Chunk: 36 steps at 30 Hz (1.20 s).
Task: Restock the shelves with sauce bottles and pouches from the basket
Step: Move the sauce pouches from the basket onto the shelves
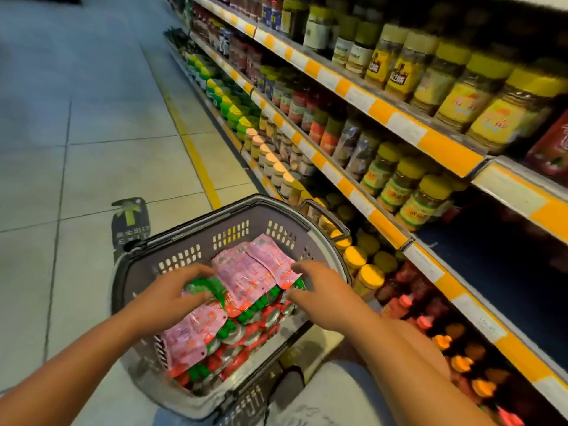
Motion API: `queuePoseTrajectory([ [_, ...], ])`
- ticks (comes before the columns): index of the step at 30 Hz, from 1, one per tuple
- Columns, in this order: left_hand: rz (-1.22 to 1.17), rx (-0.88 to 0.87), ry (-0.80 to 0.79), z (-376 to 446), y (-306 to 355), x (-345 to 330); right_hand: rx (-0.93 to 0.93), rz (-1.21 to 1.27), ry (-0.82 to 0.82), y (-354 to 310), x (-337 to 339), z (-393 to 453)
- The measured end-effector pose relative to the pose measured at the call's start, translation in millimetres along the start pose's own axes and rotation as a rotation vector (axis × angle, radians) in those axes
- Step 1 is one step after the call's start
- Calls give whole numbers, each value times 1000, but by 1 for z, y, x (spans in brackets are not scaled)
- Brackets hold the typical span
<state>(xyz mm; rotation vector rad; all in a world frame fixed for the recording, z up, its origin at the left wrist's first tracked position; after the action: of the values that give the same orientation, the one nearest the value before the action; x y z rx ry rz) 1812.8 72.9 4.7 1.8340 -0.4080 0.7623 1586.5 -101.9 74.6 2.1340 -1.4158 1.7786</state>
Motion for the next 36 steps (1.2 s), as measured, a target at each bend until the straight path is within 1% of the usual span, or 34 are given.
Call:
queuePoseTrajectory([
  [4,95,90,-53,15,-39,-4,-11,-2,-104,-16,-31,38],
  [8,242,169,-195,33,-66,-21,14,9,-192,-36,-61,65],
  [12,384,156,-322,51,-78,-38,22,11,-247,-51,-84,84],
  [15,422,180,-359,58,-87,-43,9,-18,-294,-53,-97,98],
  [19,491,172,-379,55,-92,-53,-65,-79,-367,-49,-117,116],
  [21,507,174,-378,50,-94,-64,-95,-106,-398,-48,-130,124],
  [23,498,211,-411,43,-98,-77,-119,-128,-455,-46,-146,130],
  [26,441,291,-552,33,-105,-99,-143,-148,-558,-38,-172,133],
  [29,431,304,-650,27,-105,-112,-173,-127,-630,-27,-193,130],
  [31,437,308,-673,27,-103,-114,-190,-114,-687,-21,-205,127],
  [36,495,315,-652,29,-97,-111,-230,-75,-788,-15,-224,128],
])
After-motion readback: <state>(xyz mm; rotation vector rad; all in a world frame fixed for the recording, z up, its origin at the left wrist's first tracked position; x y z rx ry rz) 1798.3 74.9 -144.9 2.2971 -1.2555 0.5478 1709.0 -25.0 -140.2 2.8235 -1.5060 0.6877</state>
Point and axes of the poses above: each hand's wrist, its own z-axis towards the middle knuckle, its own x-axis out of the back of the hand, y = z × x, the point moved 6 cm from there along z, towards the middle knuckle, and after that the axes turned 6 degrees about -y, right-handed, at the moved point
